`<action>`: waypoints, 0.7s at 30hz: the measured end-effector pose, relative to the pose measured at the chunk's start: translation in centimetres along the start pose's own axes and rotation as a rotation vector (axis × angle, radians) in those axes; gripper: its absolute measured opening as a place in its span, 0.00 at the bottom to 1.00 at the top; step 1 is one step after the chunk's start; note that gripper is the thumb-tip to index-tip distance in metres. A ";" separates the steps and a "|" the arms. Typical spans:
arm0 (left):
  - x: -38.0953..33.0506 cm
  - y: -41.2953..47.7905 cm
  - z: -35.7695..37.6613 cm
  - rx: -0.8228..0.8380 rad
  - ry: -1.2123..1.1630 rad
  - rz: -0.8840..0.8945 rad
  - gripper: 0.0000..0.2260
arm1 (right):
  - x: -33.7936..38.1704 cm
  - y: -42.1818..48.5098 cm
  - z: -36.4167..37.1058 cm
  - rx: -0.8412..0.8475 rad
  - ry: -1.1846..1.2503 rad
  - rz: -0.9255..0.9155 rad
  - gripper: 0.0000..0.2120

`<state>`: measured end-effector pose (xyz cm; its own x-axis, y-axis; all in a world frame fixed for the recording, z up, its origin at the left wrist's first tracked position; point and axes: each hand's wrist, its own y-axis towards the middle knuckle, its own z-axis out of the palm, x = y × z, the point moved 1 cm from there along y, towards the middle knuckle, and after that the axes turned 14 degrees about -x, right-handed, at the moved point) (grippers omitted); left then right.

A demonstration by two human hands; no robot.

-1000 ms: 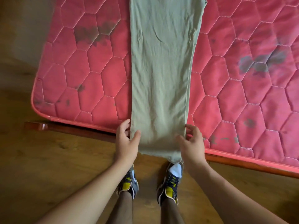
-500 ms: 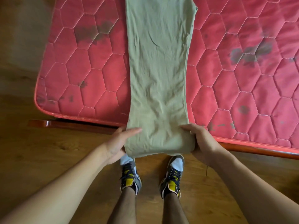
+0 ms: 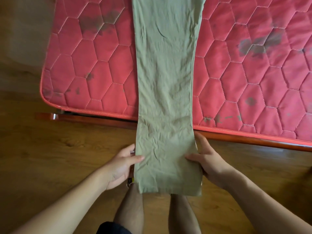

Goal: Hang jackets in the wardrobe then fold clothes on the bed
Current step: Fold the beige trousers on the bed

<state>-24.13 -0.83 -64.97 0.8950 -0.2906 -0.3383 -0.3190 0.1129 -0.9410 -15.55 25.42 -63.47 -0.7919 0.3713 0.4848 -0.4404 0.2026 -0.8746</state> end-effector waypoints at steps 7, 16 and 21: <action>-7.0 -2.9 0.1 -0.076 0.076 0.231 0.13 | 5.6 -1.0 0.1 -0.042 0.045 0.061 0.14; -21.0 8.2 0.2 -0.313 -0.125 0.301 0.15 | 18.5 12.2 0.4 -0.296 -0.006 -0.183 0.27; -16.9 10.8 2.7 -0.280 -0.037 0.282 0.13 | 13.0 15.3 0.8 -0.338 -0.244 -0.155 0.21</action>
<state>-41.87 7.86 -69.39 0.7691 -0.2504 -0.5881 -0.6220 -0.0815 -0.7787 -32.97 32.60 -70.54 -0.8222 0.0967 0.5609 -0.4306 0.5388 -0.7241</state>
